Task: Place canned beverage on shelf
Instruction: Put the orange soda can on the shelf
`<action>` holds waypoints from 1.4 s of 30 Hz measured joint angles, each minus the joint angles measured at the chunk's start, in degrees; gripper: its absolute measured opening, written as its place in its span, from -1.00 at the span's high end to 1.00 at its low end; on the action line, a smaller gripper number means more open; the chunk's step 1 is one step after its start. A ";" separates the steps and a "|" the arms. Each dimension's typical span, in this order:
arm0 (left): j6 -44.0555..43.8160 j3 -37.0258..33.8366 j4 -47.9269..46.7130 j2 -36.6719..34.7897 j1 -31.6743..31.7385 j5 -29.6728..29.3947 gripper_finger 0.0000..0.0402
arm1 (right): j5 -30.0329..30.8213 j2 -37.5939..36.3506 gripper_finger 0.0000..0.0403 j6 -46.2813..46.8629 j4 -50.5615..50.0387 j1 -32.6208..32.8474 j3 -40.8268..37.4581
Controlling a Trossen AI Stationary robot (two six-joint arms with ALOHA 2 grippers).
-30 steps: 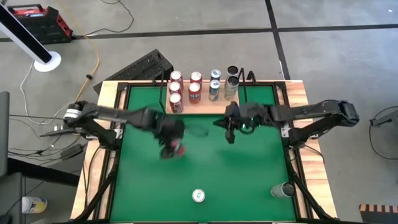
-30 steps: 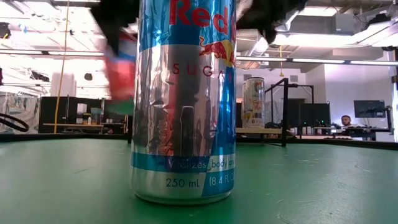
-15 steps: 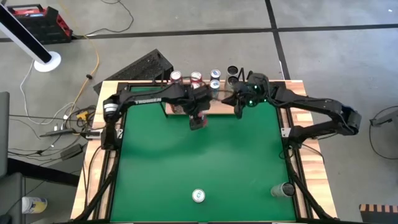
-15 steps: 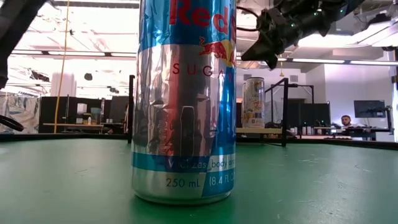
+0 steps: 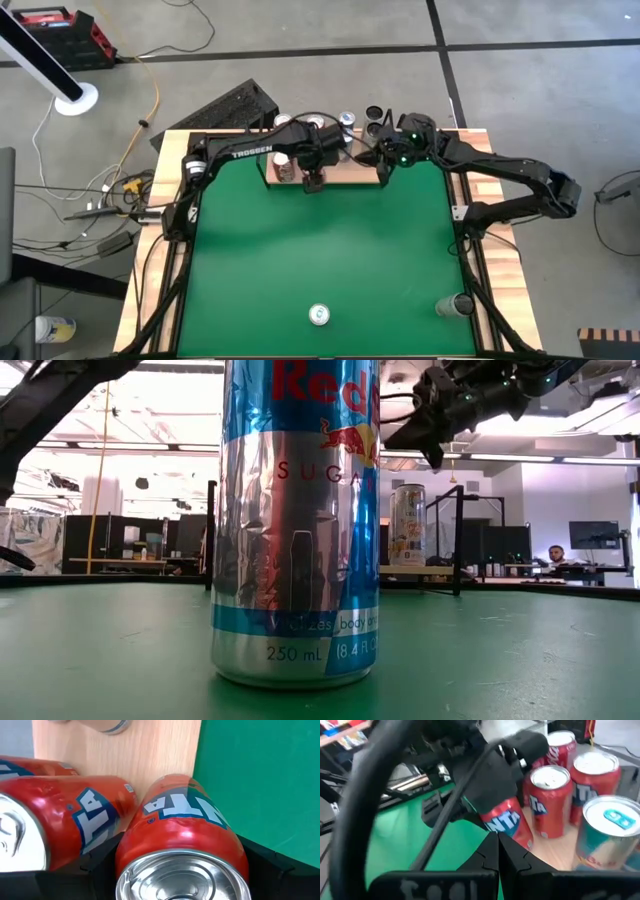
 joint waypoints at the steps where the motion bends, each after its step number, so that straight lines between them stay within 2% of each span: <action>1: 0.80 0.00 -0.10 0.00 0.03 -0.36 -0.41 | 0.00 0.00 0.90 0.37 0.43 0.00 0.00; 14: 3.55 -0.02 -1.36 0.02 0.16 -1.60 -0.42 | 0.09 0.02 0.90 2.29 1.97 0.08 0.00; 19: 3.92 -0.07 -1.19 0.09 0.16 -1.54 -0.76 | 0.11 0.02 0.90 2.70 2.04 0.08 0.00; 22: 3.89 -0.09 -1.20 0.09 0.16 -1.70 -0.88 | 0.11 0.02 0.90 2.70 2.03 0.22 0.00; 35: 2.22 2.40 -2.89 0.24 -0.38 -4.25 -0.92 | -0.49 0.02 0.90 2.16 1.65 0.75 0.02; 42: -1.09 9.35 -11.59 0.21 -1.17 -4.28 -0.92 | -1.68 0.56 0.90 0.65 -0.83 2.29 0.02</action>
